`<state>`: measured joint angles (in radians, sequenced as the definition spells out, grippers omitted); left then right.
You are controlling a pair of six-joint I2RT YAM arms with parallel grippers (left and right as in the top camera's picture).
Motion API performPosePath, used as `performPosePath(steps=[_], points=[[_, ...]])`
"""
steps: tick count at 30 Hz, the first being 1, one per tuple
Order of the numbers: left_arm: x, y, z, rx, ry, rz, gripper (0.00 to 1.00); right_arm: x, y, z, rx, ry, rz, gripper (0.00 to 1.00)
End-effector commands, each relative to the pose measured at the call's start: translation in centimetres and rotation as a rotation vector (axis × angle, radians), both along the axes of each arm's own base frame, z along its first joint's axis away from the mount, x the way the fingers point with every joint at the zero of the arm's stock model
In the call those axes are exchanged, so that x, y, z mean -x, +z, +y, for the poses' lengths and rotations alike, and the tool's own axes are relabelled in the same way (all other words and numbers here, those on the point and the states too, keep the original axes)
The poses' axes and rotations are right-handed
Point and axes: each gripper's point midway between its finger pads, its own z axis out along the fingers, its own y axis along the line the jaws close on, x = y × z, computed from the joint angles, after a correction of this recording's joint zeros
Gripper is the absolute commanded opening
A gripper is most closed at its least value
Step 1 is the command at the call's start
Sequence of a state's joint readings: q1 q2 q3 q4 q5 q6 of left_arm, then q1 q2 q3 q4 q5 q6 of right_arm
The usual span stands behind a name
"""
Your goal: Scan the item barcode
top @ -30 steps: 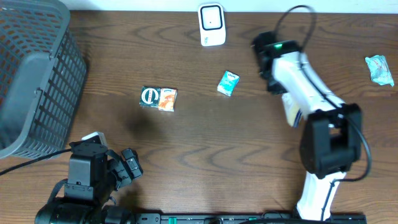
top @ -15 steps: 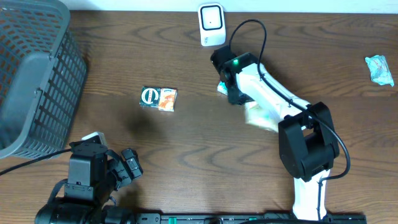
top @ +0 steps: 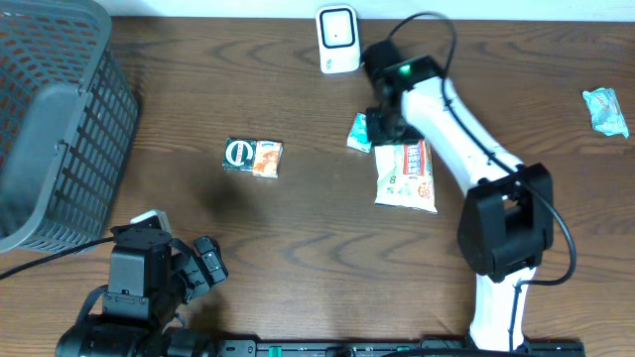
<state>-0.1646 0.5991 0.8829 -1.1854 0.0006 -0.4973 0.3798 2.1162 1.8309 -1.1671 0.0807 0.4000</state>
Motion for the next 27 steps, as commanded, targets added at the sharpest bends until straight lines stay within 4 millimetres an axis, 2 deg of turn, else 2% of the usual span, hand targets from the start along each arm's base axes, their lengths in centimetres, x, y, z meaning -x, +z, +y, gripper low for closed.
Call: performPosePath(steps=[1, 3, 5, 6, 10, 16, 21, 27], points=[[0.1, -0.1, 0.2, -0.009, 0.006, 0.000, 0.98, -1.2, 0.1, 1.0, -0.125, -0.006, -0.013, 0.21], [0.1, -0.1, 0.2, -0.009, 0.006, 0.000, 0.98, -2.3, 0.0, 1.9, -0.165, 0.005, -0.051, 0.14], [0.1, -0.1, 0.2, -0.009, 0.006, 0.000, 0.97, -3.1, -0.2, 2.7, -0.183, 0.017, -0.088, 0.14], [0.1, -0.1, 0.2, -0.009, 0.006, 0.000, 0.98, -3.7, -0.3, 3.8, -0.199, 0.036, -0.128, 0.15], [0.1, -0.1, 0.2, -0.009, 0.006, 0.000, 0.98, -4.3, -1.1, 5.5, -0.202, 0.069, -0.188, 0.15], [0.1, -0.1, 0.2, -0.009, 0.006, 0.000, 0.98, -5.1, -2.9, 5.6, -0.163, 0.074, -0.261, 0.14], [0.1, -0.1, 0.2, -0.009, 0.006, 0.000, 0.98, -5.1, -4.5, 5.0, -0.139, 0.065, -0.281, 0.07], [0.1, -0.1, 0.2, -0.009, 0.006, 0.000, 0.98, -4.3, -6.5, 5.1, -0.140, 0.073, -0.280, 0.10]])
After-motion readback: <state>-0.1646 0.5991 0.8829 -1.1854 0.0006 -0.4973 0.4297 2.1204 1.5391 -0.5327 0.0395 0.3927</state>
